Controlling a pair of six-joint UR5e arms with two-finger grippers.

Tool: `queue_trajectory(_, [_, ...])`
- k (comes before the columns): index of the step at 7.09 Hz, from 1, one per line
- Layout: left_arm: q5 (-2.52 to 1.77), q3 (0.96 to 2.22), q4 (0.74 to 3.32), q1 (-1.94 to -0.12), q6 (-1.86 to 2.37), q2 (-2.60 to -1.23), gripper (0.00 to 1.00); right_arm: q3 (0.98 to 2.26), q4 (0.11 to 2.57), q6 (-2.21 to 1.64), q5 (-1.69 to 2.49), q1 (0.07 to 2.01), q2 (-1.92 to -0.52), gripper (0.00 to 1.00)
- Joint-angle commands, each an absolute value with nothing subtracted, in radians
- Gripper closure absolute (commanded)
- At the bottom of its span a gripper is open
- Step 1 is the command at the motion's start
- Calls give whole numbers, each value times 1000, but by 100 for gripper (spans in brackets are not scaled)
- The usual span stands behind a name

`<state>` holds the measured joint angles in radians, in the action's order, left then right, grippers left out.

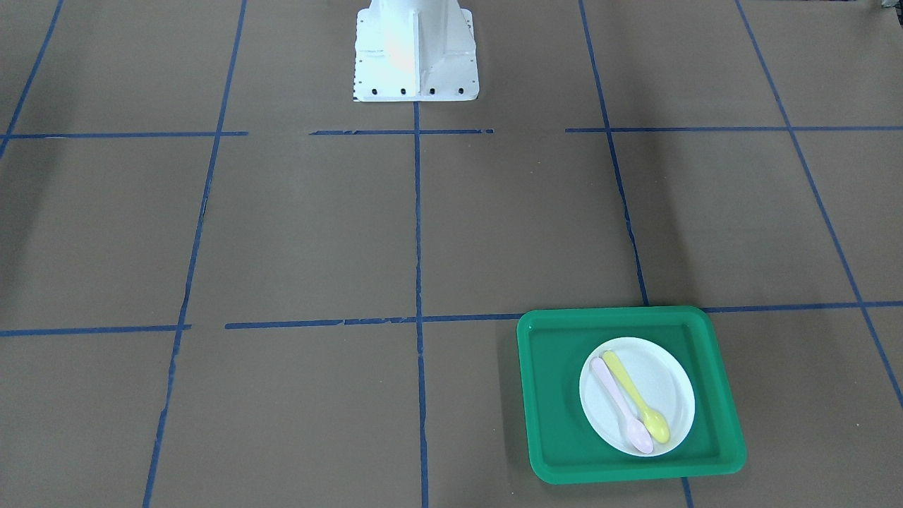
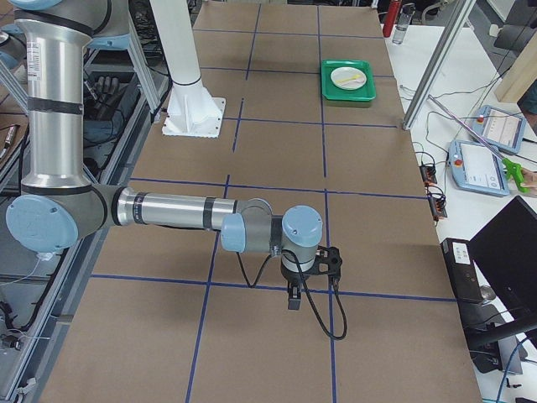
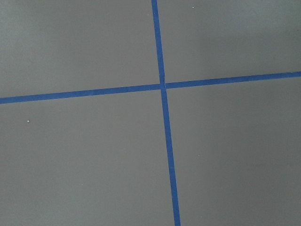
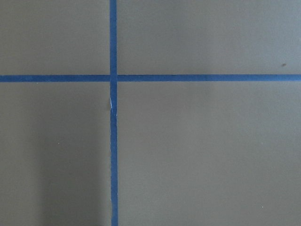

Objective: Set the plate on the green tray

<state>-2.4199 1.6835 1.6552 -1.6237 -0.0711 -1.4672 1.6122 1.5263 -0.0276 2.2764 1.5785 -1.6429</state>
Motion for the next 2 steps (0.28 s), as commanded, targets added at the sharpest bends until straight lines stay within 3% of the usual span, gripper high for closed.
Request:
queue_trajectory(1, [-2419, 1692, 1655, -1637, -72, -1476, 0, 1612, 1526, -28, 2276, 1578, -1643, 0])
queue_trajectory(2, [-2419, 1692, 1655, -1641, -71, -1479, 0, 1612, 1526, -28, 2276, 1578, -1643, 0])
